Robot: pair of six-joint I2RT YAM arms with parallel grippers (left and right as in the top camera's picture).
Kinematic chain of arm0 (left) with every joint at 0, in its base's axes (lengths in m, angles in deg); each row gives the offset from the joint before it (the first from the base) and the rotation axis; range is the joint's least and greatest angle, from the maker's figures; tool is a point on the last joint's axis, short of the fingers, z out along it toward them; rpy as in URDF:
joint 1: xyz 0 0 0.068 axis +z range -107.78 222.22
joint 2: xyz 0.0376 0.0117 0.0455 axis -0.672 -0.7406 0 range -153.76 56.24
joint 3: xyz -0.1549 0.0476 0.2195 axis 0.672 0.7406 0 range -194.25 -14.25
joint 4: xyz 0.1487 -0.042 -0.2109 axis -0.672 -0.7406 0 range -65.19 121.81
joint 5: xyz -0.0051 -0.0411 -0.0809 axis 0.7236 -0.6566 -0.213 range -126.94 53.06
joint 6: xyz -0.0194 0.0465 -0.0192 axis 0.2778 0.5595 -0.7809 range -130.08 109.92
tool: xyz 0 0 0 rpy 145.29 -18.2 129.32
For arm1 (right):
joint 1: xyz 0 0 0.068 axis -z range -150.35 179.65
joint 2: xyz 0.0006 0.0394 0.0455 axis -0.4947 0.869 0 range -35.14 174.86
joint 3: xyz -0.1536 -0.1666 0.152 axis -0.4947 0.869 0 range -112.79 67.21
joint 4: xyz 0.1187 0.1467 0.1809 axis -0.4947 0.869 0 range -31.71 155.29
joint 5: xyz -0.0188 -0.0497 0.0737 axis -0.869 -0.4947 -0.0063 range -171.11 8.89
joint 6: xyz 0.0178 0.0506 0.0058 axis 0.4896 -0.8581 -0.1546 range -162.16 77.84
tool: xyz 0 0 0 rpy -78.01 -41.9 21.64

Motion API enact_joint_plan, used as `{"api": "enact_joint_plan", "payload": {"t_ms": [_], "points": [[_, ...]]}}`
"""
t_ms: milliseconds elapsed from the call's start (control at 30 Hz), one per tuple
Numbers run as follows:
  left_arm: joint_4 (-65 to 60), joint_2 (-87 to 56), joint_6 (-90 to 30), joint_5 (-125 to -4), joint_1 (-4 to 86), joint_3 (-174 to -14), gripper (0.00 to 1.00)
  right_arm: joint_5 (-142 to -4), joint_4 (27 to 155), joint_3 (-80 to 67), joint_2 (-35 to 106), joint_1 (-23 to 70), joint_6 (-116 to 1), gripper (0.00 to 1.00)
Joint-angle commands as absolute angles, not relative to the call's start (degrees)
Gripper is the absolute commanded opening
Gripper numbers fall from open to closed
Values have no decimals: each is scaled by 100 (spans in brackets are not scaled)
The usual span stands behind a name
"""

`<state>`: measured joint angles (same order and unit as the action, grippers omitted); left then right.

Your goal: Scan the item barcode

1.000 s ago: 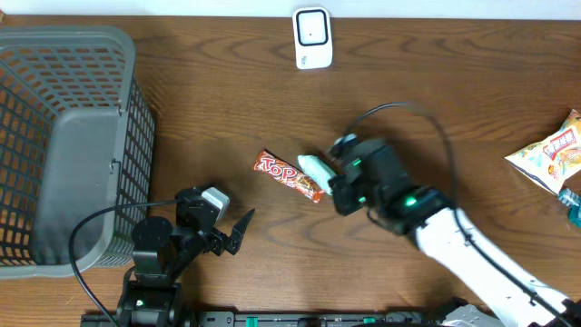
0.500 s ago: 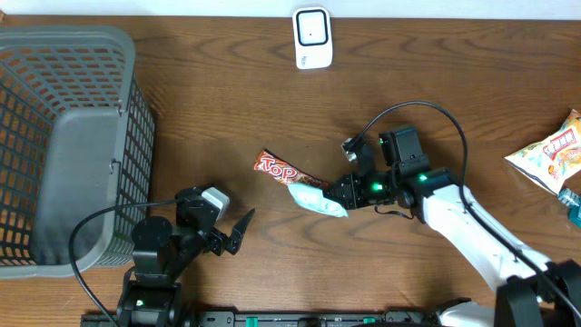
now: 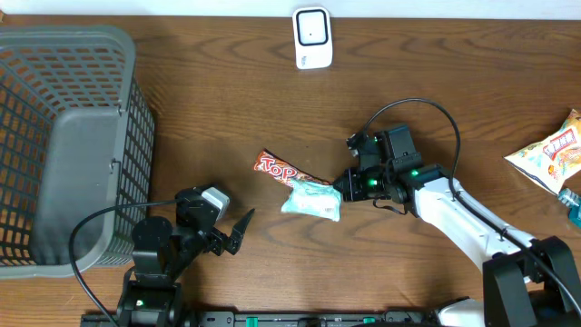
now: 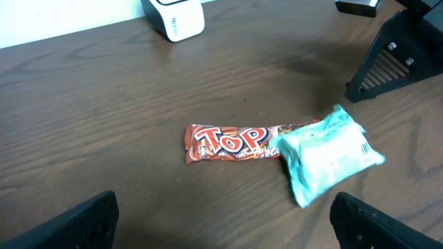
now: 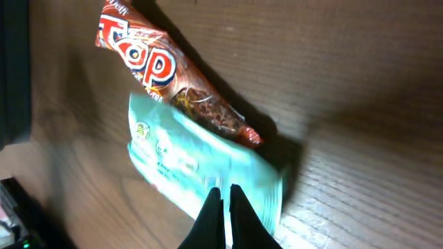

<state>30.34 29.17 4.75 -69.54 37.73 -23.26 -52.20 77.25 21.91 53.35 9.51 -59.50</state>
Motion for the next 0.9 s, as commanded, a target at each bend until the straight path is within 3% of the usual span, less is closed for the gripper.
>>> {"api": "enact_joint_plan", "payload": {"t_ms": [0,133,200,267,400,633,867], "points": [[3051,2925,425,-6928,3792,-2309,98,-5362,7688,2108,4841,984,-5773,1],[3053,2925,425,-6928,3792,-2309,98,-5358,7727,2073,4067,986,-5992,3],[3053,2925,425,-6928,3792,-2309,98,-5312,7734,2060,3604,984,-6154,38],[3051,2925,425,-6928,3792,-2309,98,-5321,7801,2060,3169,971,-6141,99],[3053,2925,425,-6928,3792,-2309,98,-5716,8354,2108,2651,958,-5522,99],[3053,2925,425,-6928,3792,-2309,98,-5194,7900,1977,2716,958,-4425,99],[3051,2925,425,-6928,3792,-2309,98,-4464,8431,956,3754,927,-3050,99]]}}
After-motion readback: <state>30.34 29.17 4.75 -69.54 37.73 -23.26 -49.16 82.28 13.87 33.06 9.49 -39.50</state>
